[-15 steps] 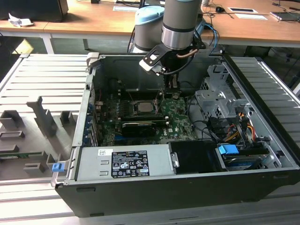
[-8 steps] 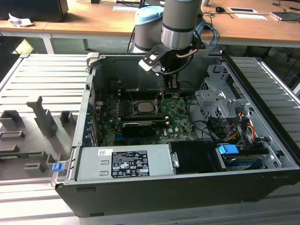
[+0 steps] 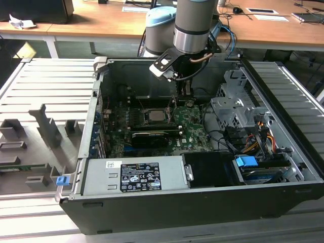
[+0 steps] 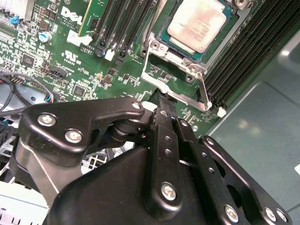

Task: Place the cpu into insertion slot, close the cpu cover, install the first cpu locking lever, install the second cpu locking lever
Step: 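Close the cpu cover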

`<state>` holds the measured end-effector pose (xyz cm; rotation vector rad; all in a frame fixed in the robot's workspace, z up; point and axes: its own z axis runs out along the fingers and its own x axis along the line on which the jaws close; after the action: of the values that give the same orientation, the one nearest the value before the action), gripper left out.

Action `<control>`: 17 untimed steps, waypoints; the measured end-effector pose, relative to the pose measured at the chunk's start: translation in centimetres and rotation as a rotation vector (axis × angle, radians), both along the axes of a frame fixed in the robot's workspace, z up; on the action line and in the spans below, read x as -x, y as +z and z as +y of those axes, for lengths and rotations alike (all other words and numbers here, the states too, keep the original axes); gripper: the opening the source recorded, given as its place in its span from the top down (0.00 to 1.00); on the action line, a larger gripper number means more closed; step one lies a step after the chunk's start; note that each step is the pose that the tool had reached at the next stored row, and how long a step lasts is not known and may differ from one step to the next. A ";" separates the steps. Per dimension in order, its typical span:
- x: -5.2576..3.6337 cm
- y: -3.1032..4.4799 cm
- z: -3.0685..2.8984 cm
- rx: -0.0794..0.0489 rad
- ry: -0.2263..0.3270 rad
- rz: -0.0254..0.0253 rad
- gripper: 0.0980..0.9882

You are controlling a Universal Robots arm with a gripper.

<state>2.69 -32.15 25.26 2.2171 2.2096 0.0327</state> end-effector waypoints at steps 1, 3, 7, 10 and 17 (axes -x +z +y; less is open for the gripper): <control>0.03 0.00 0.00 0.000 0.000 0.0000 0.99; 0.05 0.00 0.00 0.000 0.000 0.0000 0.99; 0.10 0.00 0.00 0.000 0.000 -0.0001 0.99; 0.18 0.00 0.00 0.000 0.000 0.0000 0.99; 0.27 0.00 0.00 0.000 0.000 0.0000 0.99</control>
<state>2.42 -32.15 25.26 2.2171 2.2097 0.0328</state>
